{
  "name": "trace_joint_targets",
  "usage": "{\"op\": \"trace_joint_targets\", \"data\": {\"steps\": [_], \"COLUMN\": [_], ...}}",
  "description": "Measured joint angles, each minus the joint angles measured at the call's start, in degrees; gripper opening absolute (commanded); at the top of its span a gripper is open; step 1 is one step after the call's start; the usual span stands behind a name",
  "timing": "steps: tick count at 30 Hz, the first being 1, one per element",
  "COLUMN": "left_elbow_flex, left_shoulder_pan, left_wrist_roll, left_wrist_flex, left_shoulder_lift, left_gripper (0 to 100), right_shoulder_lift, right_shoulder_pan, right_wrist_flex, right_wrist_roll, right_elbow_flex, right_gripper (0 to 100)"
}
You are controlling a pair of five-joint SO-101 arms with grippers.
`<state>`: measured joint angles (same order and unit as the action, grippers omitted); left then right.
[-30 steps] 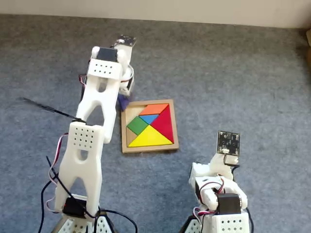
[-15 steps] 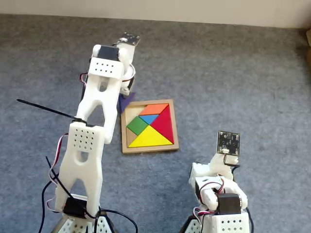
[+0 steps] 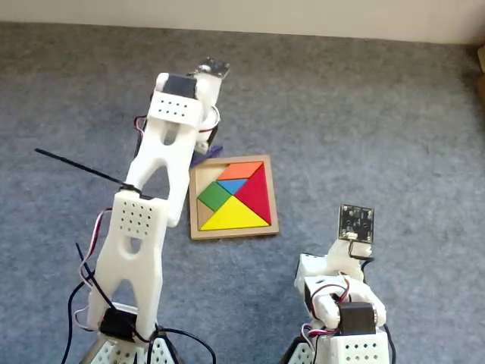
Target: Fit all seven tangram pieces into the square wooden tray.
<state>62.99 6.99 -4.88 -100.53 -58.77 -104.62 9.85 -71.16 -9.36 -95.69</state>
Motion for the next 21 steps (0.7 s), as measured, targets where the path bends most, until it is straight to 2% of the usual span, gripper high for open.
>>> {"op": "trace_joint_targets", "data": {"steps": [3,12,21], "left_elbow_flex": [-1.3,-2.2,-16.1], "left_shoulder_pan": [1.1,1.5,3.9], "left_wrist_roll": [-2.2,-2.7,-6.4], "left_wrist_flex": [0.0,0.0,0.0], "left_shoulder_lift": [0.0,0.6,8.0], "left_gripper": [4,4,4], "right_shoulder_lift": [0.0,0.0,0.0], "right_shoulder_pan": [0.0,0.0,0.0], "right_wrist_flex": [0.0,0.0,0.0], "right_wrist_roll": [0.0,0.0,0.0], "right_elbow_flex": [0.0,0.0,0.0], "right_gripper": [0.5,0.5,0.5]}}
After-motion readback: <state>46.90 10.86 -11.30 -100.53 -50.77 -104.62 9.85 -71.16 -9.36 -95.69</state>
